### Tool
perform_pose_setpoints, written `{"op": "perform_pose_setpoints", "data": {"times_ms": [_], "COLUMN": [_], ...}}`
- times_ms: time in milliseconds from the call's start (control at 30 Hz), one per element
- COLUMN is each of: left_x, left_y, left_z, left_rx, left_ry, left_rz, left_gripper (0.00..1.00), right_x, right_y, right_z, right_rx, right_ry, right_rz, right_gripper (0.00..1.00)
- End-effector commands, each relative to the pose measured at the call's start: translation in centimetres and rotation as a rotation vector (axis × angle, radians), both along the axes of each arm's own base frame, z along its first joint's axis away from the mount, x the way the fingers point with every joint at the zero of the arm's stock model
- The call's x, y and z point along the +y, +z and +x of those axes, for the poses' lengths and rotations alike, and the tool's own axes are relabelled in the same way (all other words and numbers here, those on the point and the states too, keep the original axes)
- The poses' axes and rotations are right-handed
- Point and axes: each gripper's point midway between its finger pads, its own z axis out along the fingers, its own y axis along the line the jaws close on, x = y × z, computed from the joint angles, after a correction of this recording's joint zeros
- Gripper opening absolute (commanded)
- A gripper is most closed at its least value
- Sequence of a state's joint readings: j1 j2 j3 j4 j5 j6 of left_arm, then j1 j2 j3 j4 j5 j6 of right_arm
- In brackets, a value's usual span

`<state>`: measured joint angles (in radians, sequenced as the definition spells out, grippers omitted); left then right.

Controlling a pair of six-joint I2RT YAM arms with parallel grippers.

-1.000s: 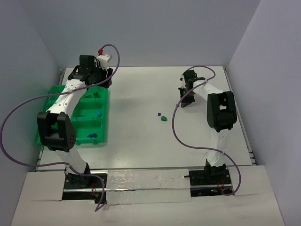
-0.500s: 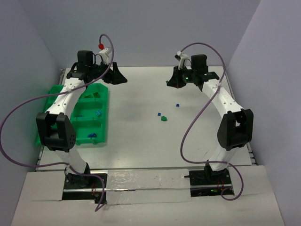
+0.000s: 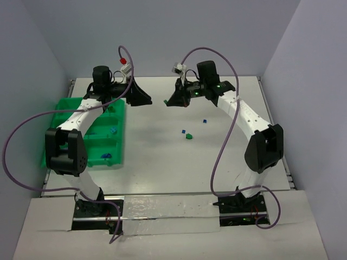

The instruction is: Sort the legos into containers by color

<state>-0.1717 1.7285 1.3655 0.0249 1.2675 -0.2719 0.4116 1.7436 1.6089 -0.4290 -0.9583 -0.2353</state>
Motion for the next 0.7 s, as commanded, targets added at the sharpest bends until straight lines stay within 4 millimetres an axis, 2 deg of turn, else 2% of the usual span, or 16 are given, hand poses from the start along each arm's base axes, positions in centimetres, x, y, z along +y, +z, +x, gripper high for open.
{"op": "perform_pose_setpoints", "data": {"times_ms": [0, 233, 400, 667], "left_x": [-0.4, -1.2, -1.5, -2.2], "left_y": [4.3, 4.2, 4.8, 3.7], "left_z": [-3.6, -5.1, -5.4, -4.8], "left_rx": [-0.405, -0.473, -0.493, -0.439], "left_ry": [-0.156, -0.226, -0.268, -0.306], "left_rz": [-0.027, -0.03, -0.05, -0.016], "left_gripper": [0.64, 0.56, 0.53, 0.51], "right_x": [1.8, 2.4, 2.8, 3.4], "right_y": [2.3, 1.8, 1.9, 2.3], "right_z": [-1.3, -1.9, -2.3, -2.8], "right_rx": [-0.065, -0.044, -0.065, -0.142], "right_ry": [0.124, 0.156, 0.167, 0.18], "right_rz": [0.02, -0.007, -0.014, -0.029], "right_gripper": [0.0, 0.0, 0.0, 0.0]}}
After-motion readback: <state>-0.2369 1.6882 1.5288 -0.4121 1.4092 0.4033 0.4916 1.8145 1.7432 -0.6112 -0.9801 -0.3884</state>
